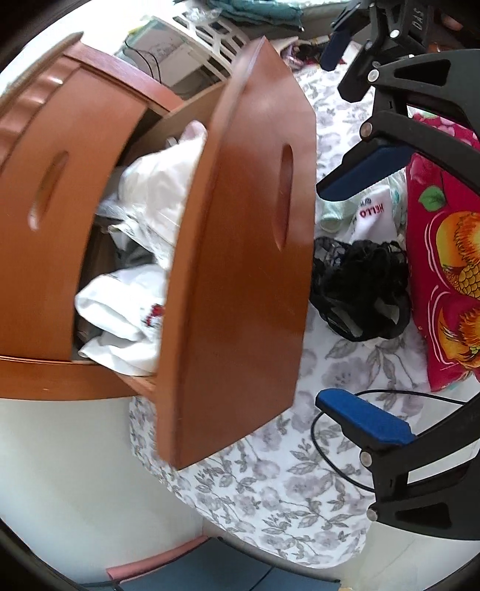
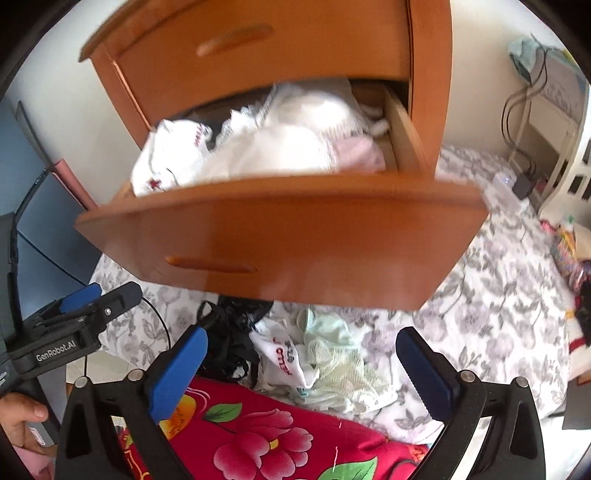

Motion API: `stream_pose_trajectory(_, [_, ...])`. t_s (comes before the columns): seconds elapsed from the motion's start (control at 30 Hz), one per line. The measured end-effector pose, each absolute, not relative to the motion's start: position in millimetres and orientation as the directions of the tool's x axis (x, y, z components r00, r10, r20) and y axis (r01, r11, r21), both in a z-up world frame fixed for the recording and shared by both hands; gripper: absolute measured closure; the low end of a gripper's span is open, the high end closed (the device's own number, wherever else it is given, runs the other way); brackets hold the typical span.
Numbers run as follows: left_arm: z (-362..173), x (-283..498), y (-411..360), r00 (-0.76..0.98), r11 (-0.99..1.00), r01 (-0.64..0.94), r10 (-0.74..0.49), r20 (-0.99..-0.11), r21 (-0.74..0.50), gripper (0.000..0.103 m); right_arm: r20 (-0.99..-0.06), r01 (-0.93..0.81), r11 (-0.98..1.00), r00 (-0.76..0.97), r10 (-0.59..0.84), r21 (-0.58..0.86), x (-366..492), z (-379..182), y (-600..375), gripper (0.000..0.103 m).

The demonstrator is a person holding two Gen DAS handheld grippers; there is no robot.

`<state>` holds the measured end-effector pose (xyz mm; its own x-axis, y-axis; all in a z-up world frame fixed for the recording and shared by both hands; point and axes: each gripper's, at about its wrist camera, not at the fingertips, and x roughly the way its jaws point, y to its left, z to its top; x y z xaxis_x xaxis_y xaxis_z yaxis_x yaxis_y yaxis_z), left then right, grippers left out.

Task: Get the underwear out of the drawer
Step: 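Reach both grippers back into the drawer toward the white socks and white bra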

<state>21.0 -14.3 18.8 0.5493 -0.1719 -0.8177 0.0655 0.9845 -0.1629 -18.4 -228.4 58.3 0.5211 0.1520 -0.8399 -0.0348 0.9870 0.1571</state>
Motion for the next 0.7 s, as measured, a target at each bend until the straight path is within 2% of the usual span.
stream_pose_trajectory(0.2, [59.0,12.9,-11.8,0.601,0.963,0.135,-0.266,-0.754,-0.232,0.002,-0.791,-0.066,0.988,0.592,0.153,0.141,-20.7,96.5,-225.8,0.000])
stream_pose_trajectory(0.37, [98.0,24.3,-5.0,0.661,0.963,0.170,-0.269,-0.700,-0.209,0.002,-0.755,-0.103,0.988,0.638,0.154,0.114,-10.9,132.2,-222.9,0.000])
stream_pose_trajectory(0.53, [122.5,64.3,14.2,0.684,0.978,0.118,-0.205,-0.700,-0.171,0.002,-0.732,-0.138,0.986,0.662,0.160,0.091,16.7,163.2,-216.0,0.000])
stream_pose_trajectory(0.7, [131.2,106.9,22.4,0.663,0.972,0.138,-0.234,-0.711,-0.191,0.002,-0.719,-0.173,0.982,0.674,0.169,0.069,51.9,186.5,-203.8,0.000])
